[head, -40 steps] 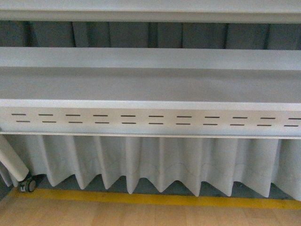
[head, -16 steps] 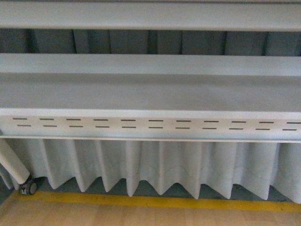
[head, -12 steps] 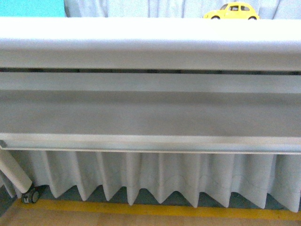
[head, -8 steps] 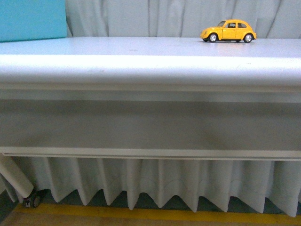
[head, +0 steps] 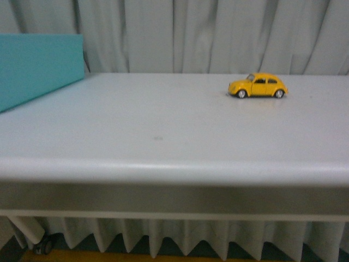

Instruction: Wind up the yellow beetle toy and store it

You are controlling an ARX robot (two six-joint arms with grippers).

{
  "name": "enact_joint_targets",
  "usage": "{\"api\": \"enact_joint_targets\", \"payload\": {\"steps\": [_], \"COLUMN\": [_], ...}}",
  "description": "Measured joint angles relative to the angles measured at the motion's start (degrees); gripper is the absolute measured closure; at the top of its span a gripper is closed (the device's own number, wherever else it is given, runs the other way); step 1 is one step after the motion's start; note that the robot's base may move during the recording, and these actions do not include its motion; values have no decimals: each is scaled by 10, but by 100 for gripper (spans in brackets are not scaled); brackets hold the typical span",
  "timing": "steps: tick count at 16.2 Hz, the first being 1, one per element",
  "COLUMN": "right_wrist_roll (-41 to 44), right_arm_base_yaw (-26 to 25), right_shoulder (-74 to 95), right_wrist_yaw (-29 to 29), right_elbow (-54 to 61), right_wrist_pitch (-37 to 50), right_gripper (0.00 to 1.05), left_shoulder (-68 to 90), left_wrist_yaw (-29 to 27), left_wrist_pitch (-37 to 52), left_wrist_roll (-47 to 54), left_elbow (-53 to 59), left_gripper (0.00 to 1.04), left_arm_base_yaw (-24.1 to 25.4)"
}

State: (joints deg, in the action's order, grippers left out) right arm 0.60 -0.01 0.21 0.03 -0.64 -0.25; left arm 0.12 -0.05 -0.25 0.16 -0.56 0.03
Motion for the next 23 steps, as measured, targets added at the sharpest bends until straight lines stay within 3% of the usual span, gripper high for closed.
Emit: {"api": "enact_joint_targets", "payload": {"steps": [23], "right_wrist_roll": [-1], "right_arm_base_yaw": [0], "right_shoulder": [0], "right_wrist_yaw": [0], "right_elbow": [0], "right_wrist_pitch": [1], "right_gripper": [7], "left_shoulder": [0], "left_wrist_yaw": [0], "left_wrist_pitch": [1], "left_wrist_roll": [0], "left_elbow": [0], "left_gripper": [7], "left_arm_base_yaw": [0]}}
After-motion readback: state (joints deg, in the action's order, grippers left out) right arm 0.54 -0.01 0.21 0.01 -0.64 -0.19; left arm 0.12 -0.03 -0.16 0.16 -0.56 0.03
